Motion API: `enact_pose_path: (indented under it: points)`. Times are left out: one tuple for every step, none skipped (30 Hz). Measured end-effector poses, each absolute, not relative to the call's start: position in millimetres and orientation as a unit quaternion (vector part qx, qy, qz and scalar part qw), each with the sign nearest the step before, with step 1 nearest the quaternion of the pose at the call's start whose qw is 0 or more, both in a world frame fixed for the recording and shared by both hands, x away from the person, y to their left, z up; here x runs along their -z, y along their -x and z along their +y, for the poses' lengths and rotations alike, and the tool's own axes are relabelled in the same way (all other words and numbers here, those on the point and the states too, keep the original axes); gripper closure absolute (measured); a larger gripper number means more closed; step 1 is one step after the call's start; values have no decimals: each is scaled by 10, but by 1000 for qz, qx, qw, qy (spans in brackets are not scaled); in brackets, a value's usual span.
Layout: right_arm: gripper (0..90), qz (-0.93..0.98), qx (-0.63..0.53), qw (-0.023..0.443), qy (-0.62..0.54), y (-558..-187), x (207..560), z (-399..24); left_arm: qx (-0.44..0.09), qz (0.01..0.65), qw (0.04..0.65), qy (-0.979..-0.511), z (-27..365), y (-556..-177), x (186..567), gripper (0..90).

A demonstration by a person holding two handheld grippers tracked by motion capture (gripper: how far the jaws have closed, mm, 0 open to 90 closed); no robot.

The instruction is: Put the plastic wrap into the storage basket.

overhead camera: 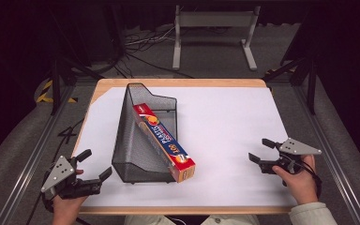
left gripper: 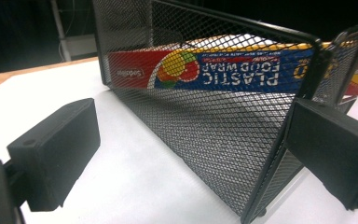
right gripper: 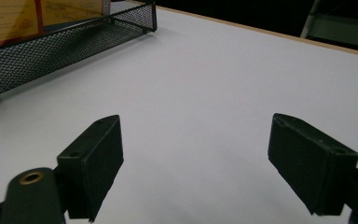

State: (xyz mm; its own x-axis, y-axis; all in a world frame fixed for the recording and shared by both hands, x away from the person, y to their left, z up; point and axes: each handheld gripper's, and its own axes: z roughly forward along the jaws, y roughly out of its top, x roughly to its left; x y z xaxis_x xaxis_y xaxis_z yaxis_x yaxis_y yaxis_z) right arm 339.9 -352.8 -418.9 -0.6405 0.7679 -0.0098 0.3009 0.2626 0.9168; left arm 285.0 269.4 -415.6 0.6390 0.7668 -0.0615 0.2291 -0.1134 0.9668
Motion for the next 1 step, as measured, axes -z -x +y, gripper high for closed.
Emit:
enact_pose_path:
  points:
    - [187,761,-491,236,-353,-3402,4211,-3529,-238,352,565,-707,2696,-2850,4157,42]
